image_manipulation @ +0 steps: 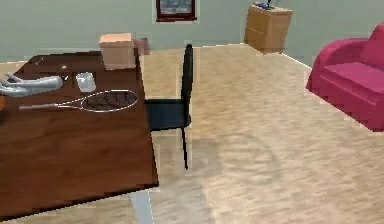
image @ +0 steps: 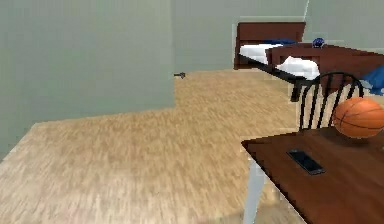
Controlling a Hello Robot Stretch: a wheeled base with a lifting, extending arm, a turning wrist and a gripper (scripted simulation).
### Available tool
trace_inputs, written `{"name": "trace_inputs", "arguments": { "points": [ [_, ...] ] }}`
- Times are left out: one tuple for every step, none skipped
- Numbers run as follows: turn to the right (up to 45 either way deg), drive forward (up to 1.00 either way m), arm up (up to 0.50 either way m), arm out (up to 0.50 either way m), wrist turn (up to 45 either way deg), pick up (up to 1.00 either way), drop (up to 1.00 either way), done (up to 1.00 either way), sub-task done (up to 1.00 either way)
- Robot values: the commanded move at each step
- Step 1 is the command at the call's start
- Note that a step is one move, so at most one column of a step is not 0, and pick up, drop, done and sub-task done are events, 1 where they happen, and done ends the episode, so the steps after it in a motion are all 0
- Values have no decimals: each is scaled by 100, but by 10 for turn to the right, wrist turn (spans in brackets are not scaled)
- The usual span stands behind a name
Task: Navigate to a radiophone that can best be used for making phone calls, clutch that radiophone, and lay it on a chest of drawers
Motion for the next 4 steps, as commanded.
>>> {"name": "trace_inputs", "arguments": {
  "points": [
    [0, 100, 0, 0, 0, 0, 0, 0, 0],
    [270, 0, 0, 0, 0, 0, 0, 0, 0],
    [0, 20, 0, 0, 0, 0, 0, 0, 0],
    [300, 0, 0, 0, 0, 0, 0, 0, 0]
  ]
}}
